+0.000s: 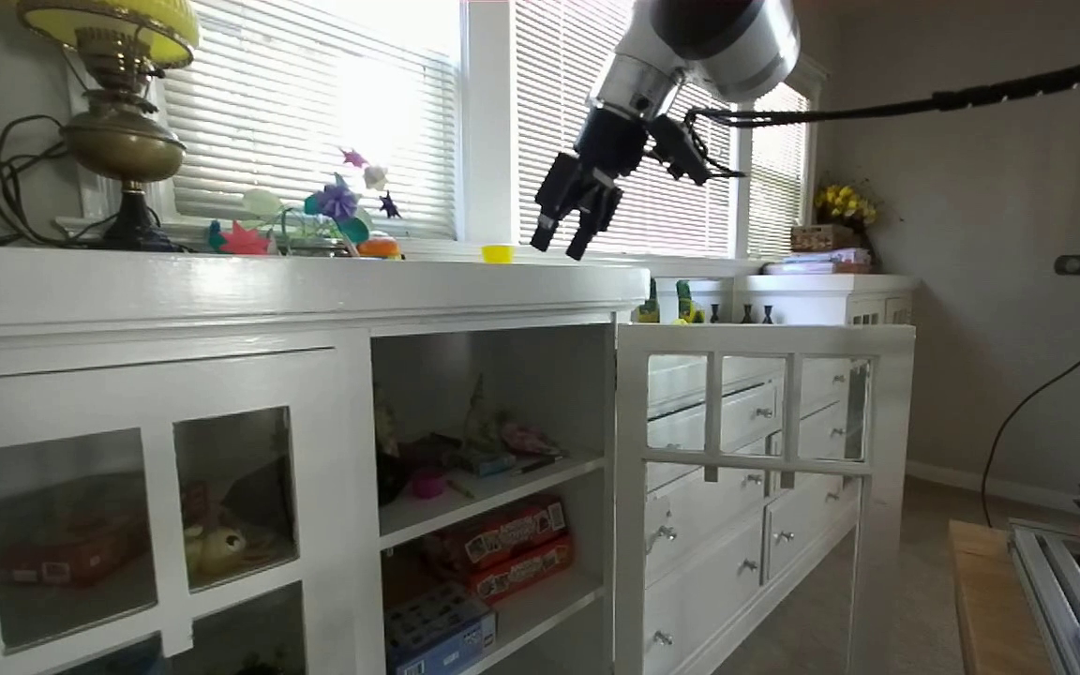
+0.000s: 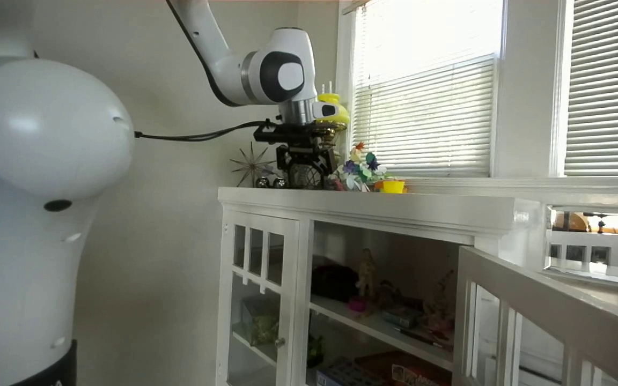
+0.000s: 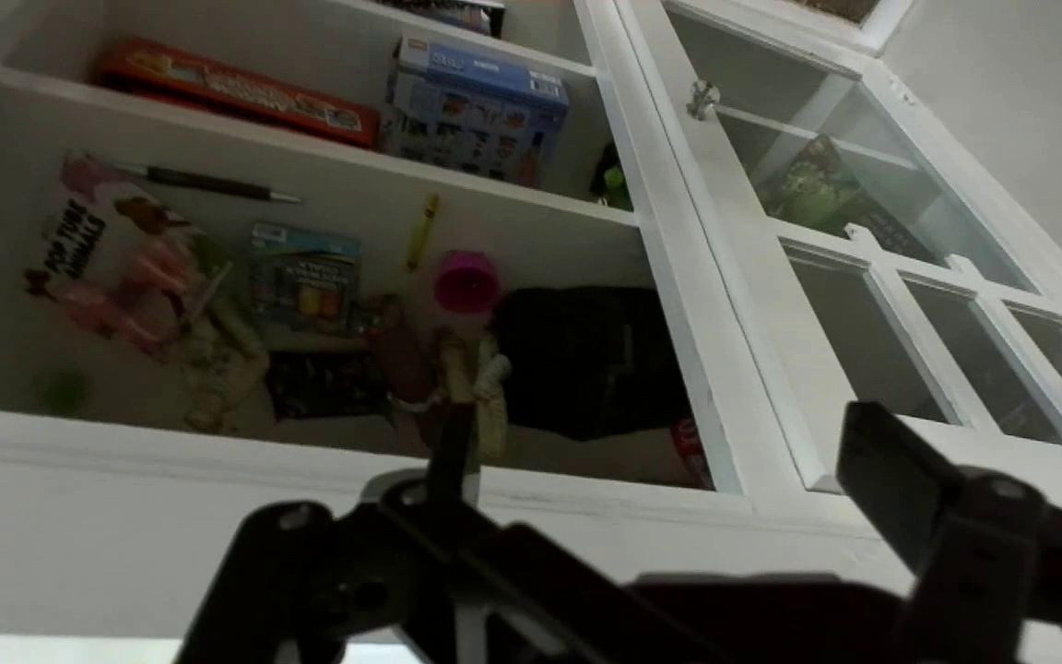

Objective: Remove the yellow bowl from the open cabinet and place it on the counter then close the cabinet door.

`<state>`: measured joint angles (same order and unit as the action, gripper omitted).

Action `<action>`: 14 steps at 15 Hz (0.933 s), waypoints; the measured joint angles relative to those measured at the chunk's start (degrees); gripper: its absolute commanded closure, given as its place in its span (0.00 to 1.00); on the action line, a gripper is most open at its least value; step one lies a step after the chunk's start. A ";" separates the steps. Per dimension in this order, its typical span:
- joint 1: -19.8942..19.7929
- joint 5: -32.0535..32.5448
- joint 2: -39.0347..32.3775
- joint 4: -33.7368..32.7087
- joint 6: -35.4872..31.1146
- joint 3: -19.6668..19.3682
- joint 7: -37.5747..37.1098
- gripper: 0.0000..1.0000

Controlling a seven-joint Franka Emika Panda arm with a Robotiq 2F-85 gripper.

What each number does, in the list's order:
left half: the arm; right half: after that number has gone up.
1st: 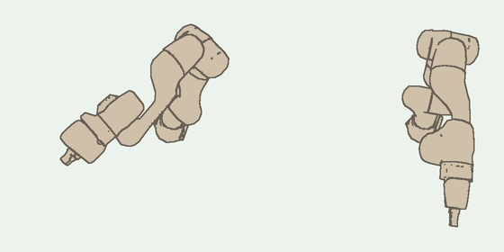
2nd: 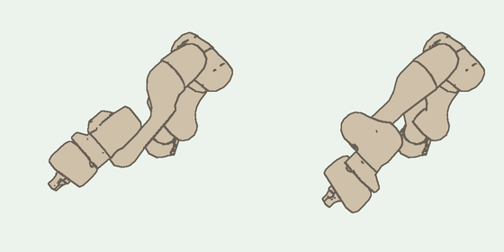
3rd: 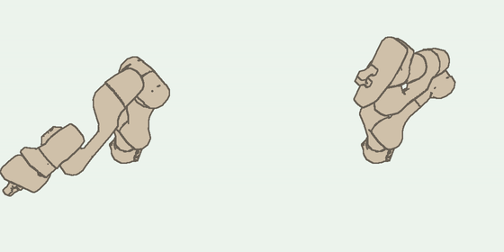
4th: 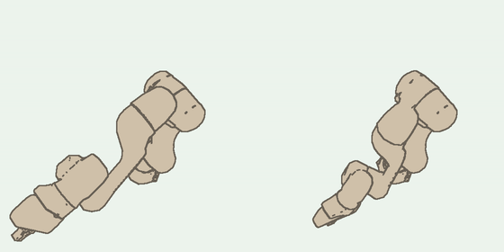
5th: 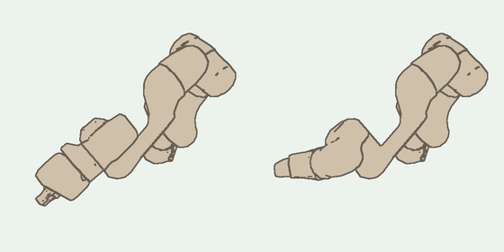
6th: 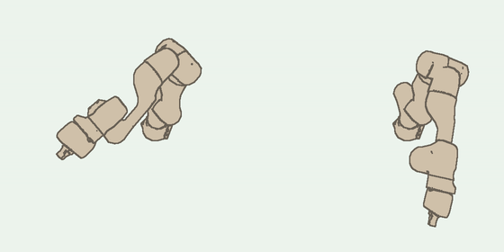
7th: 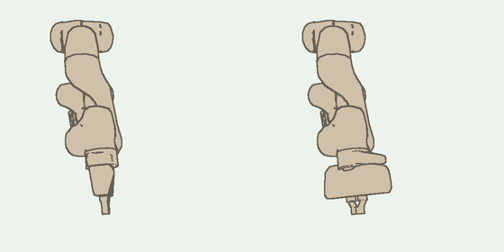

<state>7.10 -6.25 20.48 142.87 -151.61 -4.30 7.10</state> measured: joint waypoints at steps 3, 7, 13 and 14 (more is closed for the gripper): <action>-3.75 0.42 5.35 4.81 3.06 0.73 -1.64 0.00; -9.72 3.52 12.73 9.85 9.18 1.28 -3.74 0.00; -19.57 10.32 19.30 14.27 16.74 0.17 -4.42 0.00; -20.82 11.68 19.55 14.53 17.64 -0.46 -4.14 0.00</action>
<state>-13.72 5.44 40.03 157.40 -133.97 -4.75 2.96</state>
